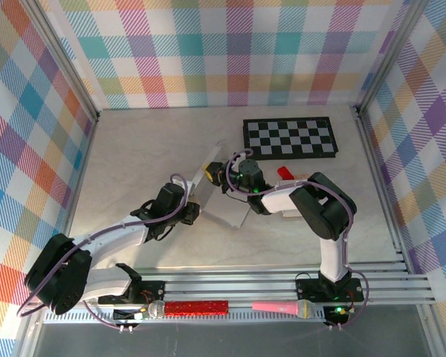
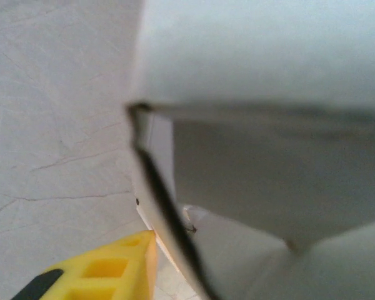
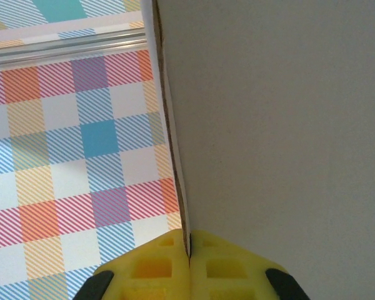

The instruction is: Fold the paper box

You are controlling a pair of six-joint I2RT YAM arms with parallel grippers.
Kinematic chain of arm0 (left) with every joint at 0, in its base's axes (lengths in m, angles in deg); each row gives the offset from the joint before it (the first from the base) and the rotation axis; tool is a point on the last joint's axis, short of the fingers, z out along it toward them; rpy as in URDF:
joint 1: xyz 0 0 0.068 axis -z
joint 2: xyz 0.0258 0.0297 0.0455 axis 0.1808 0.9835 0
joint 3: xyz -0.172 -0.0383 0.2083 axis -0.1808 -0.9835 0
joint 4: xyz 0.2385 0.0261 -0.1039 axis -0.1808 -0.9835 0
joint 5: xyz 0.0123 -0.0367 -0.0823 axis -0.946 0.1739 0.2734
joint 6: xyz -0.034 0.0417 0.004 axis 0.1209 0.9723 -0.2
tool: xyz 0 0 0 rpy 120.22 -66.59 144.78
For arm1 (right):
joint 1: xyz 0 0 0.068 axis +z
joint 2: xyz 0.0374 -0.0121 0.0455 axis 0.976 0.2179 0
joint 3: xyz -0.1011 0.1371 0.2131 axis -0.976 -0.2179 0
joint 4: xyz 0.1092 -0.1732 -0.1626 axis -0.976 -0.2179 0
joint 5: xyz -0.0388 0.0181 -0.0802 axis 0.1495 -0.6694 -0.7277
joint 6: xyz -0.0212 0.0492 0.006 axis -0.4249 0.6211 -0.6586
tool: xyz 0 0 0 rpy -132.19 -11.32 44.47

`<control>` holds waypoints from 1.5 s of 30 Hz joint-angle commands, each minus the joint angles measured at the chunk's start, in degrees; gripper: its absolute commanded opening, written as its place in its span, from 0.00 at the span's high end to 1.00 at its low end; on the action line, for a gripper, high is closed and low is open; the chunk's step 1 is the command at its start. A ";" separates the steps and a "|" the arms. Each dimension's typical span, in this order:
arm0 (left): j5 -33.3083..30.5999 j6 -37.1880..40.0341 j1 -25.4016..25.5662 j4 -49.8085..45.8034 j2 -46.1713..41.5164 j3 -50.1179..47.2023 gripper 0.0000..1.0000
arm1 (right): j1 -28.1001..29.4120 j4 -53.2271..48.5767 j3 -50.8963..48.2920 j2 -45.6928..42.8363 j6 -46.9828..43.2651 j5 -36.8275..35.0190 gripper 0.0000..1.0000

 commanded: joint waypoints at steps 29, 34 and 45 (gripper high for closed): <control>-7.27 -5.74 0.37 19.69 9.53 2.10 0.58 | 3.65 -7.48 1.15 -1.01 4.22 -9.22 1.00; -8.87 -4.88 0.36 21.02 11.84 3.14 0.64 | 3.97 -8.07 0.06 -1.13 4.52 -9.57 1.00; -10.54 -5.55 0.37 21.86 15.43 7.62 0.71 | 4.91 -9.83 0.49 0.00 4.08 -10.82 1.00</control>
